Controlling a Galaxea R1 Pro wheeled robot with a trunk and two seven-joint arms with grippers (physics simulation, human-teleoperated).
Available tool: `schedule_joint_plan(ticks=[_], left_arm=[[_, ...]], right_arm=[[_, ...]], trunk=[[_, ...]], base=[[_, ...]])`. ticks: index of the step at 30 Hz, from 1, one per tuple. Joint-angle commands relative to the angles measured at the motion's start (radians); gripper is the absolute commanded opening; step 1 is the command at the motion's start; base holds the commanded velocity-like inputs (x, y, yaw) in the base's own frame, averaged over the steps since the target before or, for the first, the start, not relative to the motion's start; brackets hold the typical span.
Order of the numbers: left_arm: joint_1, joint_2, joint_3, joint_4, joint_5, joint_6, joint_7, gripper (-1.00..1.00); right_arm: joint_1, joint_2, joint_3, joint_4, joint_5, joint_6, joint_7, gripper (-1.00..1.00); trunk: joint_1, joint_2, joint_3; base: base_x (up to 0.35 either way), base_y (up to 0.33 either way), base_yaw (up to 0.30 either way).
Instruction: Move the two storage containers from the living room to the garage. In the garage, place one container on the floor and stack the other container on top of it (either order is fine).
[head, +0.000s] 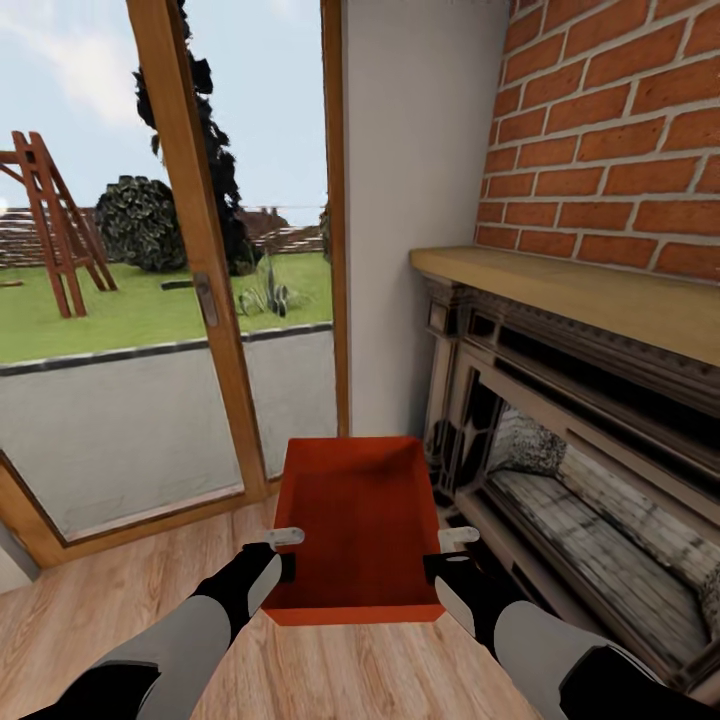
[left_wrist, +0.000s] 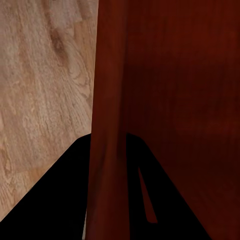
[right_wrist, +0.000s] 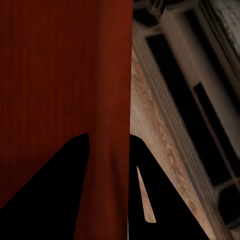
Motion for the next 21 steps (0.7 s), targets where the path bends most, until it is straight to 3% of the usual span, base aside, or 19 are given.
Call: schedule_joint_plan(ticks=[1,21], left_arm=[[0.000,0.002,-0.009,0.002,-0.008,0.010,0.032,-1.00],[0.000,0.002,-0.009,0.002,-0.008,0.010,0.032,-1.00]], right_arm=[[-0.002,-0.001,-0.001,-0.005,0.016,-0.001,-0.008,-1.00],[-0.001,-0.002,-0.001,-0.005,0.017,-0.001,-0.008,-1.00]], trunk=[[0.001,-0.002,-0.001],[0.001,-0.002,0.016]], base=[[0.000,0.000,0.000],[0.000,0.000,0.000]])
